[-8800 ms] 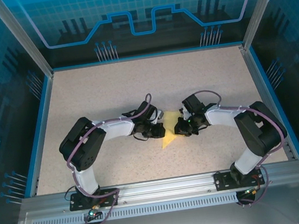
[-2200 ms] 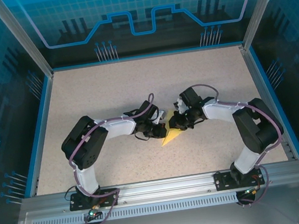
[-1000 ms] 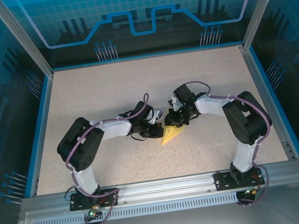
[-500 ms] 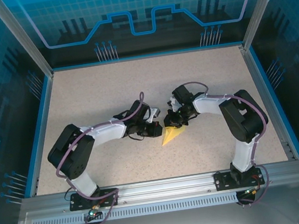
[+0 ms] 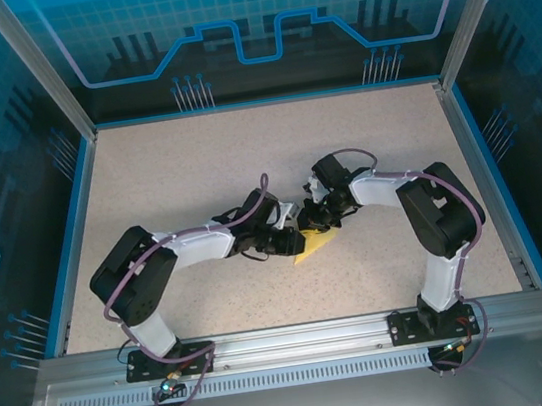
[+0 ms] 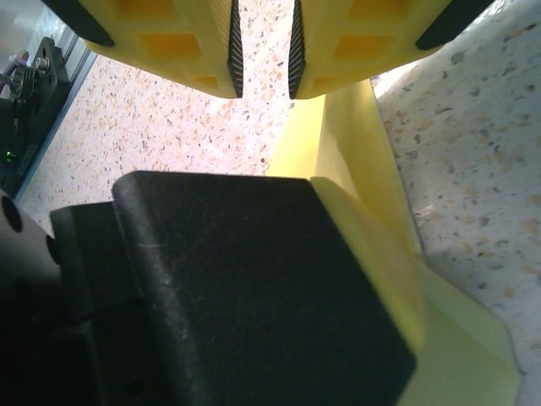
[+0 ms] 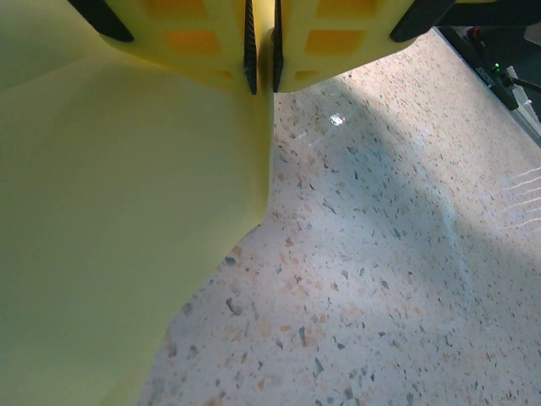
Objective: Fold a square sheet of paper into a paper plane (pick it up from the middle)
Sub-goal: Fourth fold the wing at the center of the table.
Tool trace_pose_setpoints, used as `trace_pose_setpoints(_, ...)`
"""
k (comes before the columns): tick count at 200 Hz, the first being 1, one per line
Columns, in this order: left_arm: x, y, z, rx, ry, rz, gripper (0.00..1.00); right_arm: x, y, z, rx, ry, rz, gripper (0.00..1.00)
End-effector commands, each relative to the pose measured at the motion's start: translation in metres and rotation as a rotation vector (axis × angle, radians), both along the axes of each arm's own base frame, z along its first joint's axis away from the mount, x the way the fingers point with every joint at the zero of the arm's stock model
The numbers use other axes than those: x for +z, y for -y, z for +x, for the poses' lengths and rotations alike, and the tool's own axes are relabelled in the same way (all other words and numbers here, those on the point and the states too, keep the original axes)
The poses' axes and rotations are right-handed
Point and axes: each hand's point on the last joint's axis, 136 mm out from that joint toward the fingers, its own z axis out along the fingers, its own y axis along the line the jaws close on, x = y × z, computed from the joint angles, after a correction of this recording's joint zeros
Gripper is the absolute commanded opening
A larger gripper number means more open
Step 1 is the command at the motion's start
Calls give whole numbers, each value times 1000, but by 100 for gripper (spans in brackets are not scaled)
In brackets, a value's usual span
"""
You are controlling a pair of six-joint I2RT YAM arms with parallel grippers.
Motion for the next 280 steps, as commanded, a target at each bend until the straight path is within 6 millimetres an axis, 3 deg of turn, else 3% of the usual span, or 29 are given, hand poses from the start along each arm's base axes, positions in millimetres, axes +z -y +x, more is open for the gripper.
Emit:
trace_pose_setpoints(1, -12, 2, -2, -5, -21, 11, 24, -2, 0, -8, 9, -18, -21, 16)
trace_pose_setpoints(41, -22, -1, 4, 17, -14, 50, 20, 0, 0, -9, 10, -13, -18, 16)
trace_pose_setpoints(104, -19, -8, 11, 44, 28, 89, 20, -1, 2, -12, 9, -15, -20, 16)
trace_pose_setpoints(163, -4, -10, 19, 64, 90, 83, 25, 1, 3, -12, 9, -10, -21, 15)
trace_pose_setpoints(280, -10, 5, 11, 17, 41, 45, 29, 2, 4, -13, 4, -9, -18, 15)
